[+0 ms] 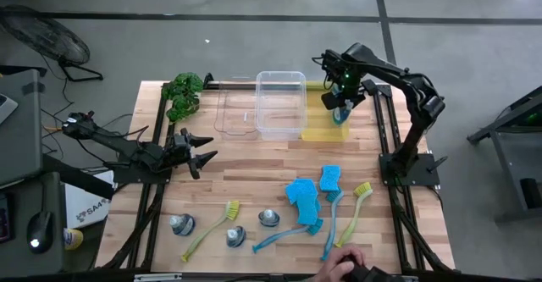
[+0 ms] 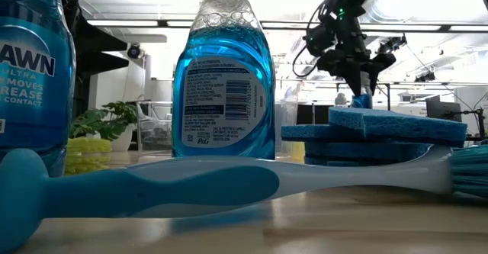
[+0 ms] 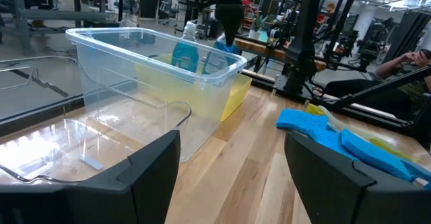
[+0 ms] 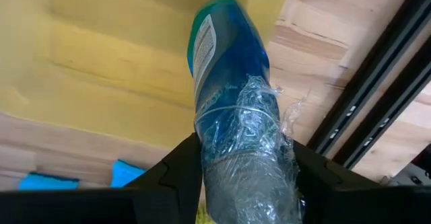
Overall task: Pick & Place Kitchen Sink Supplies
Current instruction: Put the dishwashing liquid into the yellow bin
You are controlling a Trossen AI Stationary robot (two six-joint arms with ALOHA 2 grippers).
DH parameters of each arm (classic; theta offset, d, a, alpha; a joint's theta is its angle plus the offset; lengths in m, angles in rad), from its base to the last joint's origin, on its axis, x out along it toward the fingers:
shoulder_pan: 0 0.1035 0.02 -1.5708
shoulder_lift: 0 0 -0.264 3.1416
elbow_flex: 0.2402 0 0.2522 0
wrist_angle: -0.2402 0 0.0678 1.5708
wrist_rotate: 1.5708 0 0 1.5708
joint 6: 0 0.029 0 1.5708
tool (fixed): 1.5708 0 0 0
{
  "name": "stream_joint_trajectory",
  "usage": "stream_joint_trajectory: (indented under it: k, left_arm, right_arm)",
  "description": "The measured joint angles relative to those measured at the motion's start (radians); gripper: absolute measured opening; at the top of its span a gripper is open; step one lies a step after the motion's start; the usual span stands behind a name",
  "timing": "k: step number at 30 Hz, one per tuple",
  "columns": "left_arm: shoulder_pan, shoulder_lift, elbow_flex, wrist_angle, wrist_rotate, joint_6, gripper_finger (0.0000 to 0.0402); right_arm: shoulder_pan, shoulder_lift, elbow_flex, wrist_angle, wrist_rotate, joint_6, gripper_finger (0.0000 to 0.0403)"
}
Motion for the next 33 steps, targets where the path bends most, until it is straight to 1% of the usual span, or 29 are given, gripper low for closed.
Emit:
stream_joint_trajectory:
  k: [9, 16, 25, 33]
  left_arm:
    - [0.0, 0.0, 0.0, 0.0, 0.0, 0.0, 0.0264]
    - [0.0, 0.0, 0.0, 0.0, 0.0, 0.0, 0.0264]
    - [0.0, 0.0, 0.0, 0.0, 0.0, 0.0, 0.0264]
    - [0.0, 0.0, 0.0, 0.0, 0.0, 0.0, 0.0264]
  right_arm:
    - [-0.006, 0.055, 0.0, 0.011, -0.007, -0.028, 0.0154]
    - [-0.011, 0.064, 0.0, 0.016, -0.005, -0.044, 0.0153]
    - [-0.011, 0.064, 0.0, 0.019, -0.005, -0.053, 0.0178]
    - [-0.011, 0.064, 0.0, 0.032, -0.016, -0.053, 0.0183]
